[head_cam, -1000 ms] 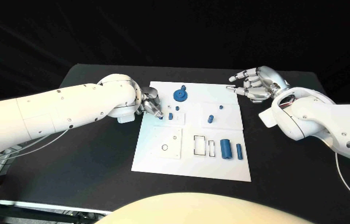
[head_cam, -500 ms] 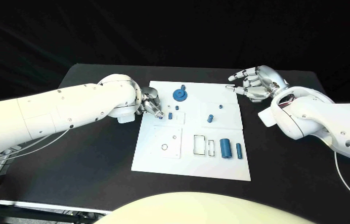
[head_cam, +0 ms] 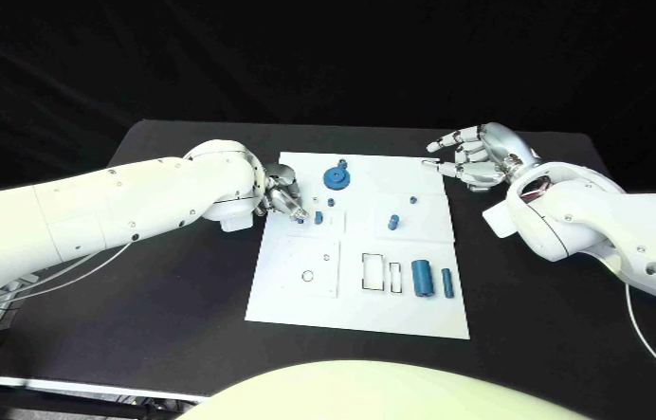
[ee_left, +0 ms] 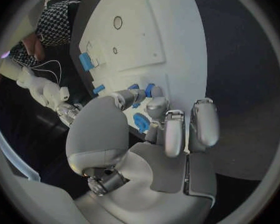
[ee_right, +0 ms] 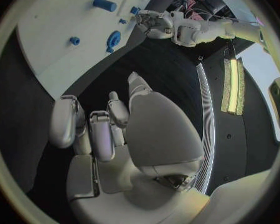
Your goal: Assemble the parts on the task board
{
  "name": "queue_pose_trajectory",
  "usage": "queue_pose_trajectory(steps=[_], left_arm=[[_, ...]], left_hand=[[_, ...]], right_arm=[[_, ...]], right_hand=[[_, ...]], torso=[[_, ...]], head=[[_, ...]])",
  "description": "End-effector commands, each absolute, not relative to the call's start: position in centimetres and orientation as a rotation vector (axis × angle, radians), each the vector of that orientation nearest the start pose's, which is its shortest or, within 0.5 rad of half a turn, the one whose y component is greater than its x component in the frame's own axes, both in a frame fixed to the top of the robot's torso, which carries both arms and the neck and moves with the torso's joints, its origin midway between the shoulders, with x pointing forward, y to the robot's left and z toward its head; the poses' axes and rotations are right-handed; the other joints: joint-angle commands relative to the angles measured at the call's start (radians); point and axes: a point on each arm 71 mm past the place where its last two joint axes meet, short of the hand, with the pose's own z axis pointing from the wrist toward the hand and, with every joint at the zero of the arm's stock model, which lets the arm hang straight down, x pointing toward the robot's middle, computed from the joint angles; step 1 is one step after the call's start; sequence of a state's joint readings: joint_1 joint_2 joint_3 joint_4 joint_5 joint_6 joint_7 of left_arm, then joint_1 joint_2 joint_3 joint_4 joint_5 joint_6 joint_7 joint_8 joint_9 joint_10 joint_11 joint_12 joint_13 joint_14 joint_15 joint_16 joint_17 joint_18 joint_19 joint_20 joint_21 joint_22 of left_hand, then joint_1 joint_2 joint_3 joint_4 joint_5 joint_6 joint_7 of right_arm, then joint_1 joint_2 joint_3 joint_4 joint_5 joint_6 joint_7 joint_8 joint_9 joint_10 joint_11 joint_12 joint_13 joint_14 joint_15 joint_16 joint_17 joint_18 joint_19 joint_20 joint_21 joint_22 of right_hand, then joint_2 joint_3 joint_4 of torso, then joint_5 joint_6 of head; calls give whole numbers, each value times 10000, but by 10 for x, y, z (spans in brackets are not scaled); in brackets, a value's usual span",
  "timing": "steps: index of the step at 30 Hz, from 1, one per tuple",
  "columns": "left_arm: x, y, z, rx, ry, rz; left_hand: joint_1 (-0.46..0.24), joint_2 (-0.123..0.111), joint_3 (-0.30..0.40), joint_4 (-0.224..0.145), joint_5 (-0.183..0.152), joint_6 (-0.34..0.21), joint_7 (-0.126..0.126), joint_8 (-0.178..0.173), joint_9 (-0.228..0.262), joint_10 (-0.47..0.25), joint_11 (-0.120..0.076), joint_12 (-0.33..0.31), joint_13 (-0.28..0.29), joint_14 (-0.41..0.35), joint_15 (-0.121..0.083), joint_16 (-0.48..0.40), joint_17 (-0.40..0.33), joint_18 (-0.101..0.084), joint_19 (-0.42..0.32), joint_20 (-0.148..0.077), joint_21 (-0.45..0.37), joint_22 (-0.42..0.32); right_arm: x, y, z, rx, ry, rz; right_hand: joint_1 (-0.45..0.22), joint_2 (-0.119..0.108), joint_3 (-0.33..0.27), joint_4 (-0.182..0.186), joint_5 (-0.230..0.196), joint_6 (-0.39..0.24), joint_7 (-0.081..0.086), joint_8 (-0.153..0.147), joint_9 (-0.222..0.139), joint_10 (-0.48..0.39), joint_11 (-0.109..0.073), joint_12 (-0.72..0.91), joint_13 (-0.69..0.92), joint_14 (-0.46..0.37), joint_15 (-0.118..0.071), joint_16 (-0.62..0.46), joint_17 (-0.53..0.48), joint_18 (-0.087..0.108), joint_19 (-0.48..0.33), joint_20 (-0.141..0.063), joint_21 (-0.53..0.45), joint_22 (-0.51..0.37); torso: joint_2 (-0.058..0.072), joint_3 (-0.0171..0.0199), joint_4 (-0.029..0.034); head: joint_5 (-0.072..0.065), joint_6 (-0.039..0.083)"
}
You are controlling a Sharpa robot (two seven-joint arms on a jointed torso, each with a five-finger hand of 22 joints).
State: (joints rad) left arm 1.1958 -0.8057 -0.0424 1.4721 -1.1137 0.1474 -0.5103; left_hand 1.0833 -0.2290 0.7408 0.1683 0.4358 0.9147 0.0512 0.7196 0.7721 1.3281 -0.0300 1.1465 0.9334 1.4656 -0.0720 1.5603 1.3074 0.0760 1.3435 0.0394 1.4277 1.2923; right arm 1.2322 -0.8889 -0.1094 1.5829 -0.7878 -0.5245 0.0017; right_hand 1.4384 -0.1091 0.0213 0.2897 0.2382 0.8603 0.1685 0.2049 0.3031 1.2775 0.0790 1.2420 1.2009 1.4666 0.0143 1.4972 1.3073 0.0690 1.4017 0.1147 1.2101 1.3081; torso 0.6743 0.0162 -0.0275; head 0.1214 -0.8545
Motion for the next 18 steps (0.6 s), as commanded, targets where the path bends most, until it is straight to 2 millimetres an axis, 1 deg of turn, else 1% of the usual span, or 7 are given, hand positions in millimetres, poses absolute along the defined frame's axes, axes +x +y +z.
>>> queue_pose_trajectory(steps=[1,5,7,12,18], left_arm=[[482,210,-233,-1645,23300,-4105],[483,213,-233,-1707,23277,-4032],[484,214,-233,-1739,23258,-3988],[486,217,-234,-1820,23210,-3883],[487,220,-234,-1839,23232,-3788]], left_hand=[[-114,6,983,-1067,-49,-60,-119,6,-18,30,-12,3,-4,977,-92,-37,2384,-67,51,38,-32,-5],[-150,5,899,-1004,-69,-62,-127,1,-25,17,-16,-14,-29,973,-97,-45,2371,-67,50,39,-41,-12],[-216,-4,704,-876,-92,-58,-144,-7,-41,3,-25,-19,-43,968,-106,-55,2354,-66,52,39,-58,-21],[-397,-25,-125,-389,-113,27,-177,-65,-135,-46,-45,-7,-51,963,-124,-66,2337,-64,62,33,-109,-52],[-482,-112,-978,80,-129,106,-168,-133,-235,-87,-36,10,-49,960,-119,-73,2326,-65,80,25,-140,-62]], right_arm=[[476,-218,-187,4994,16397,9409],[476,-218,-187,4998,16393,9405],[476,-218,-187,4999,16392,9405],[476,-218,-187,5005,16383,9396],[476,-218,-187,5007,16381,9395]], right_hand=[[-39,13,52,11,27,26,-15,58,-8,-68,28,-44,-8,653,-72,-34,1103,97,-42,-29,-64,777],[-47,14,51,12,29,24,-15,59,-10,-69,28,-44,-10,651,-73,-39,1094,97,-42,-30,-65,778],[-51,16,51,13,30,23,-15,60,-11,-78,29,-54,-21,652,-72,-37,1099,99,-46,-30,-75,773],[-51,16,51,13,30,23,-15,60,-11,-78,29,-54,-21,652,-72,-37,1099,99,-46,-30,-75,773],[-63,18,49,16,31,20,-14,61,-13,-74,29,-49,-17,652,-72,-39,1097,101,-49,-30,-84,770]], torso=[[-2,-5,6],[0,-3,9],[-6,-8,5],[-4,-14,1],[-6,-10,8]], head=[[-5,-10],[-3,-2],[-3,-12],[-3,-9],[-18,-8]])
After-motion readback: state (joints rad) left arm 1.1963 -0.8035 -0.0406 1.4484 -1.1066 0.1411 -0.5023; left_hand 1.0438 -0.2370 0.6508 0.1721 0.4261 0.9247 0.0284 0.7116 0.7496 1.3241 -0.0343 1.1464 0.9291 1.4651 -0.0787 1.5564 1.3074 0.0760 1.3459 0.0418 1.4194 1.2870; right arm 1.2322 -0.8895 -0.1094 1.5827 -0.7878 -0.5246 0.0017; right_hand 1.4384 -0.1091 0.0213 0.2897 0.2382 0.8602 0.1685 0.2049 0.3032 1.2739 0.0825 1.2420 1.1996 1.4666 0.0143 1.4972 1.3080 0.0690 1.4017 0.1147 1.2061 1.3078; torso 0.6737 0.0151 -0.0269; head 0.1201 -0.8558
